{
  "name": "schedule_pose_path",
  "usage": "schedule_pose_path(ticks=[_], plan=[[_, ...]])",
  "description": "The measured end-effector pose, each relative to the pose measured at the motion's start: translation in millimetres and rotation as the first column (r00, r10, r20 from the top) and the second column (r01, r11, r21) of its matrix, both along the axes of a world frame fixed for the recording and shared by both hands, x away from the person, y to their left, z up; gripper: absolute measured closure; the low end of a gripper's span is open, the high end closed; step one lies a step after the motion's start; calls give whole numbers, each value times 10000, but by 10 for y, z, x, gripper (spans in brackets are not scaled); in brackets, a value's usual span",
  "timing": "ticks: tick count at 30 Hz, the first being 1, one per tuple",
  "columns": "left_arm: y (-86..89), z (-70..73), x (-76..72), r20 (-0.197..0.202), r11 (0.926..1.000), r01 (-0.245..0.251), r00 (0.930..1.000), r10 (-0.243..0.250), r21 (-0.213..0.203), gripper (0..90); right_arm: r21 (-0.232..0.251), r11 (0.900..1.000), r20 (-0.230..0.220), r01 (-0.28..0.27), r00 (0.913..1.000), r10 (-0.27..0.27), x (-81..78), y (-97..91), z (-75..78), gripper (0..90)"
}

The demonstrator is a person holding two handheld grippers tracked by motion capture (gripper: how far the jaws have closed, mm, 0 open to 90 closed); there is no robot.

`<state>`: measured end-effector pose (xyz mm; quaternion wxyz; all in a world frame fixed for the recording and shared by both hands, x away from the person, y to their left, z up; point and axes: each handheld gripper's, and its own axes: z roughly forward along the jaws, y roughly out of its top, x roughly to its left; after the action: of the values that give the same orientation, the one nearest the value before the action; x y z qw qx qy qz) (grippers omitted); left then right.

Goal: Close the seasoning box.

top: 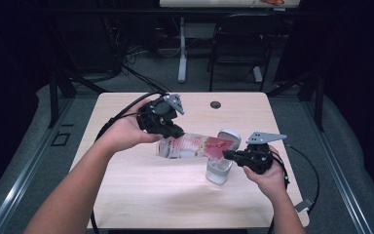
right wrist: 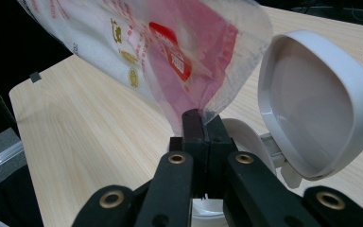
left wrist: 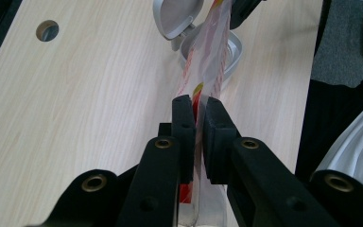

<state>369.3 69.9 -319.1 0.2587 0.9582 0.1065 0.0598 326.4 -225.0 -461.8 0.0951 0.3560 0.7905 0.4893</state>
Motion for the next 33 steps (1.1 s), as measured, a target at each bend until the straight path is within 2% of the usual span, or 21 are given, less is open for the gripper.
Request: schedule_pose_path(ticks=[4,15,33], plan=[[-8,11,6,34,9999,84,10000,-85,104,854,3,10000,4,14,10000,-14,-2,-2,-2,900],[-46,33,3,65,9999,123,9999,-124,99,855,137,9999,-27,105,9999,-104,-4,-11,-19,900],[-70,49,14,100,9998,179,9998,-181,116,854,90,9999,-52,104,9999,-104,-16,-24,-30,900]])
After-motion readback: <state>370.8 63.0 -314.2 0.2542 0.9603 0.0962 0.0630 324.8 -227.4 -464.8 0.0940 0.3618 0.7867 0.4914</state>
